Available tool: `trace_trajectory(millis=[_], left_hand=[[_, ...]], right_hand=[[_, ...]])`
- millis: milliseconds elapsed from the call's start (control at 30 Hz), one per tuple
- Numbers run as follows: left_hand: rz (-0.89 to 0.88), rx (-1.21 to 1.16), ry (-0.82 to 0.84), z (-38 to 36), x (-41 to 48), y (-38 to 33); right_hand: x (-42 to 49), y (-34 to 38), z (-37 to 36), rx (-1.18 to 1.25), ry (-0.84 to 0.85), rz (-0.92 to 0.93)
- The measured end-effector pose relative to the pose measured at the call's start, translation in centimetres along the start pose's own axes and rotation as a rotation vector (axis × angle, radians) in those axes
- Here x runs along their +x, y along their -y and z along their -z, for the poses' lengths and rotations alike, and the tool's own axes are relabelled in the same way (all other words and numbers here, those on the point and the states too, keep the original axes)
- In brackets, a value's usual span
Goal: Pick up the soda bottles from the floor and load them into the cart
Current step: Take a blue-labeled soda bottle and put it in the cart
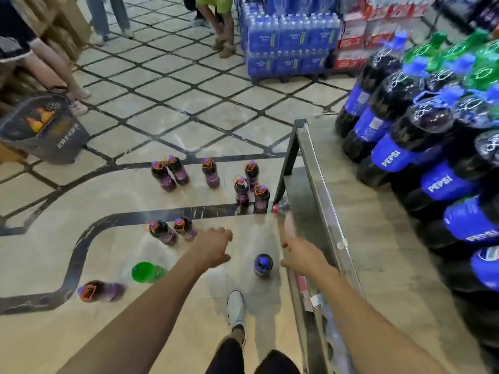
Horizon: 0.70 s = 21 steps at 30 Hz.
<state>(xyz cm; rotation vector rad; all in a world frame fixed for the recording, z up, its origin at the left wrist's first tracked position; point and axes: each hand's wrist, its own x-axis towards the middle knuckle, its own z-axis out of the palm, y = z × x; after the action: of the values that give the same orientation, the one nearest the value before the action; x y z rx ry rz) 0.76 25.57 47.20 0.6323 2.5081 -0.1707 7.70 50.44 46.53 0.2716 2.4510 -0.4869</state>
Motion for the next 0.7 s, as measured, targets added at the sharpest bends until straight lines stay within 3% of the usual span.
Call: trace_trajectory(millis=[333, 700], left_hand=[[-0.103, -0.126, 0.252, -14.1, 14.6, 0.0], [-0.198, -0.288, 0.266, -38.6, 36.2, -3.8]], right_hand=[[13.9, -6.4, -11.9, 0.242, 0.09, -0.206], [34.7, -16.4, -35.0, 0.481, 0.125, -0.267]])
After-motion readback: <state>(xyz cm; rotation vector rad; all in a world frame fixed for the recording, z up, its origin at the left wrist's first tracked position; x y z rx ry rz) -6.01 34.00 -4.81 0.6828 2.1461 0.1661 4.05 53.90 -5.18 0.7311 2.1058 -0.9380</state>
